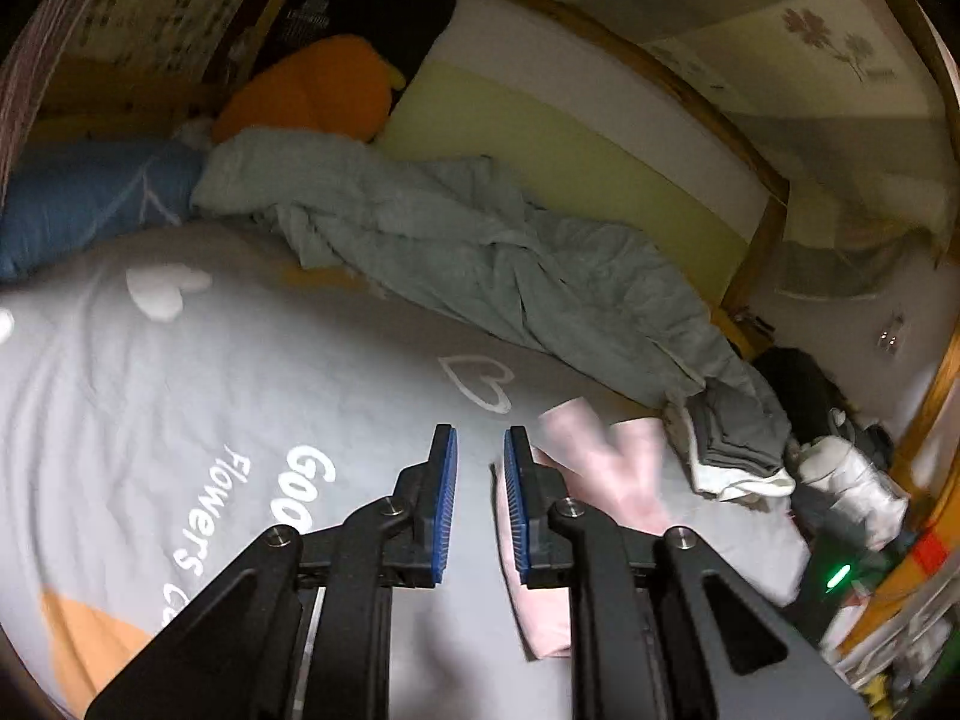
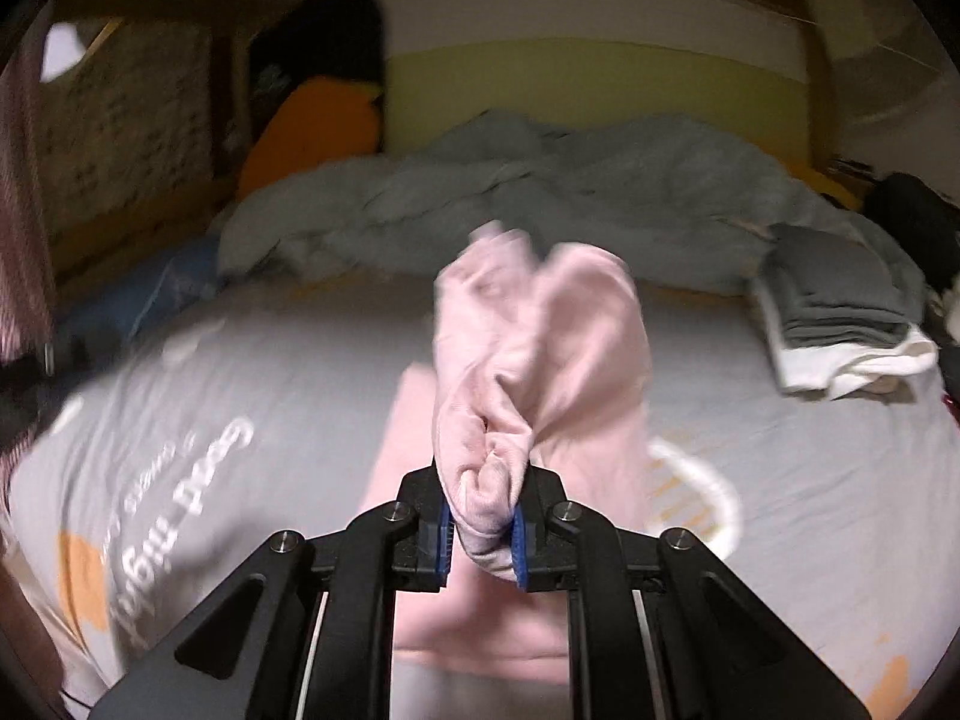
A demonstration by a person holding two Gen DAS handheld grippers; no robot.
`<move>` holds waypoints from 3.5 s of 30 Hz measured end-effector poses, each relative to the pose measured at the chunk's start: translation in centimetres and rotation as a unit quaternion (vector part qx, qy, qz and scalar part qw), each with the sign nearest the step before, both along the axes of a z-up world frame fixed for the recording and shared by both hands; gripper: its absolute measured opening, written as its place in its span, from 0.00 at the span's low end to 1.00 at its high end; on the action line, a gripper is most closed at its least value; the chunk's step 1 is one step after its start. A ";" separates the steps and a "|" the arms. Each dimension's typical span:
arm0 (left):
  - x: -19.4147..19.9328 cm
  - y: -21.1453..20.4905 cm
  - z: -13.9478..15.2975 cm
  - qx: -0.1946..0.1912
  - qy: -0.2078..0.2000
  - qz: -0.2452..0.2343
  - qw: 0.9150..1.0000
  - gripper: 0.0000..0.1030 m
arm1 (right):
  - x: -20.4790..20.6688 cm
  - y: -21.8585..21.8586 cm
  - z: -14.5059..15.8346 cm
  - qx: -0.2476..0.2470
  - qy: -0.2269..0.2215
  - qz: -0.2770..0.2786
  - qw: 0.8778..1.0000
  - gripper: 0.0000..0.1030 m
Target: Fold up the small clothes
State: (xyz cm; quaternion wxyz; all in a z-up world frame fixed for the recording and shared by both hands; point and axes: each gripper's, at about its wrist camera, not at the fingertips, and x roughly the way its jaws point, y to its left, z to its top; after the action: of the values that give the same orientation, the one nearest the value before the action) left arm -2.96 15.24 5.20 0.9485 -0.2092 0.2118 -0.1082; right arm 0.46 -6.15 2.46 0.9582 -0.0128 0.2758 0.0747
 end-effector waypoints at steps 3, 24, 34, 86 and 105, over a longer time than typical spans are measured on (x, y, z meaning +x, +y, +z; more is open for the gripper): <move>0.3 -0.2 -0.1 0.008 0.004 -0.002 1.000 0.13 | 0.0 2.0 -2.2 -0.026 0.013 0.004 1.000 0.14; 4.7 -8.1 -4.8 -0.024 0.091 -0.168 0.981 0.21 | -4.9 -7.0 -0.4 0.094 -0.034 -0.027 0.995 0.30; 5.6 -9.5 -8.0 0.030 0.132 -0.102 0.985 0.01 | -2.7 -6.8 -4.6 0.085 0.030 0.015 0.996 0.27; 10.3 -11.1 -8.6 -0.039 0.177 -0.152 0.972 0.21 | 5.2 -13.1 -7.0 0.316 0.126 0.040 0.939 0.24; 21.5 -37.1 7.6 0.010 -0.053 -0.315 0.948 0.23 | 7.9 -32.0 13.9 0.122 -0.099 -0.089 0.984 0.22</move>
State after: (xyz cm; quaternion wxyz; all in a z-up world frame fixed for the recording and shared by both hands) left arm 18.50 -21.86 12.80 0.8779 -0.1163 0.2176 -0.4104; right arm 8.33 -38.18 16.40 0.9781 0.1210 0.1682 0.0202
